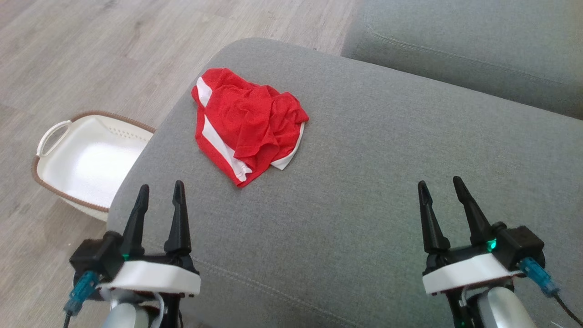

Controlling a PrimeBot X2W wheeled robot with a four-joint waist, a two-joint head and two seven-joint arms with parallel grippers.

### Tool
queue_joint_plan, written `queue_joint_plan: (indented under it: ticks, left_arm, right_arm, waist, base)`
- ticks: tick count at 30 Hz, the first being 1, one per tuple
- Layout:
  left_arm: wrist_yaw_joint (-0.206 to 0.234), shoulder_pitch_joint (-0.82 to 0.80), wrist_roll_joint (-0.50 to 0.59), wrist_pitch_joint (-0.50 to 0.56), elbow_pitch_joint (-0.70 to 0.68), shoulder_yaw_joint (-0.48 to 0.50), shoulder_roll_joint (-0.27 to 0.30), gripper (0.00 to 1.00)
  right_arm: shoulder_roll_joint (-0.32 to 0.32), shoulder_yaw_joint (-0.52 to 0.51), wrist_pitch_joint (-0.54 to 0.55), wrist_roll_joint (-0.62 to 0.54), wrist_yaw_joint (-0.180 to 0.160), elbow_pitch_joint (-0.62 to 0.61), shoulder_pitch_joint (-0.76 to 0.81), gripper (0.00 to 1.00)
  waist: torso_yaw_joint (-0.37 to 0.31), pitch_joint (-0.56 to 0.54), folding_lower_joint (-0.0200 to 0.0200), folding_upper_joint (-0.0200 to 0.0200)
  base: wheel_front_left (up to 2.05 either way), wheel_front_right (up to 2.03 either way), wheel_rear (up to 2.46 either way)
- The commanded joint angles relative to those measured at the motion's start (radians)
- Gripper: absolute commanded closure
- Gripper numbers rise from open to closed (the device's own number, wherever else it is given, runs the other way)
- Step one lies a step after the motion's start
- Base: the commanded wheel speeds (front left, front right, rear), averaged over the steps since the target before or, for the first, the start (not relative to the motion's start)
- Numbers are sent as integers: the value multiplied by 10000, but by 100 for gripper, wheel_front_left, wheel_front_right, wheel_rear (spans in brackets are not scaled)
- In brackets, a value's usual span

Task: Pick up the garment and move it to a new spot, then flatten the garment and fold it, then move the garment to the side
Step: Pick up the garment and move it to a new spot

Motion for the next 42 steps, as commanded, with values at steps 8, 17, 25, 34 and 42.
queue_joint_plan:
  ticks: [8, 17, 25, 34, 42]
  left_arm:
    - [-12, -364, 76, -51, -364, 574, 70, 0]
    - [-255, -1236, 241, -51, -304, 1568, 70, 0]
    - [-683, -3242, 753, 189, 1650, 2104, 628, 0]
    - [-1254, -6052, 533, 2586, 4404, 1399, 1859, 0]
    - [-1385, -8152, 55, 4862, 6612, 388, 2808, 0]
  right_arm:
    - [-30, 272, -109, 167, 65, -224, -260, 0]
    - [-30, -168, -109, -288, 65, -541, -693, 0]
    - [-30, -1061, 53, -951, 65, -1245, -1403, 0]
    - [-30, -1524, 437, -1369, 65, -2325, -1884, 0]
    - [-30, -1485, 661, -1481, 65, -3066, -2197, 0]
  waist:
    - [-34, 39, 0, 0]
    - [-743, 1006, 0, 0]
    - [-1439, 2508, 0, 0]
    - [-2025, 3796, 0, 0]
    - [-2632, 4772, 0, 0]
  base:
    - [0, 0, 0]
    - [0, 0, 0]
    - [0, 0, 0]
    - [0, 0, 0]
    - [0, 0, 0]
